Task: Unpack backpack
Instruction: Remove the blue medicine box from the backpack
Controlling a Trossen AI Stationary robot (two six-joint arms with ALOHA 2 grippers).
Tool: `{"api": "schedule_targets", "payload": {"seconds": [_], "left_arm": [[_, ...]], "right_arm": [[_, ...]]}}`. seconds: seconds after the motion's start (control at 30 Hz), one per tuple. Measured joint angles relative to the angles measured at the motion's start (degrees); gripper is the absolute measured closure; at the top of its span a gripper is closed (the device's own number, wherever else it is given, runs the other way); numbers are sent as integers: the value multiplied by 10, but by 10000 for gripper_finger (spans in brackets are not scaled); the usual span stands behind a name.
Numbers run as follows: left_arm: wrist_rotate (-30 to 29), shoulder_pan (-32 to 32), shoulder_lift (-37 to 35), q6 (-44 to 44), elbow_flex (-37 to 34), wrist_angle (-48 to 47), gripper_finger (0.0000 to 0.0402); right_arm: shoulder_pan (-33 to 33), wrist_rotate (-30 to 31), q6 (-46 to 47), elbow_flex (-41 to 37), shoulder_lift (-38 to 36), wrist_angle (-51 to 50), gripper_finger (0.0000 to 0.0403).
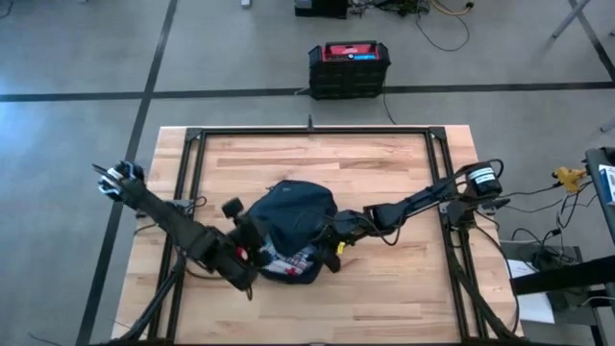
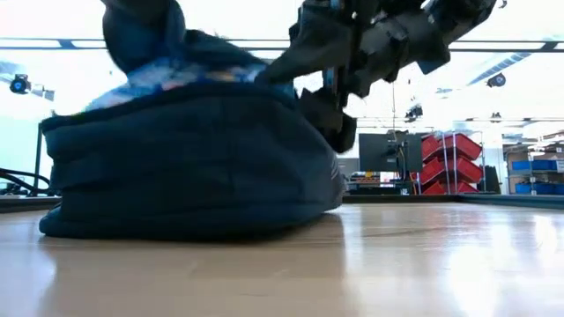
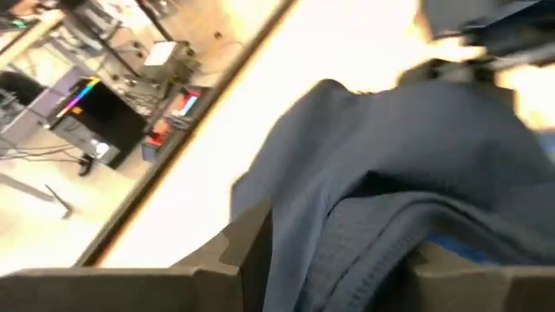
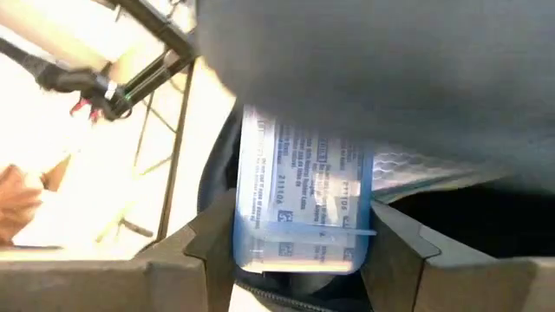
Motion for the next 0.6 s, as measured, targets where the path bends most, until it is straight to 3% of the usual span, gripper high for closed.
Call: {"api": "schedule_targets", "payload": {"seconds": [0.27, 0.6], "left_arm": [[-34, 84, -71, 0, -55, 2, 284], [19, 157, -79, -5, -187, 94, 284]], "right_arm": [[33, 43, -122, 60, -33, -93, 237], [58, 162, -247, 129, -66, -190, 238]]}}
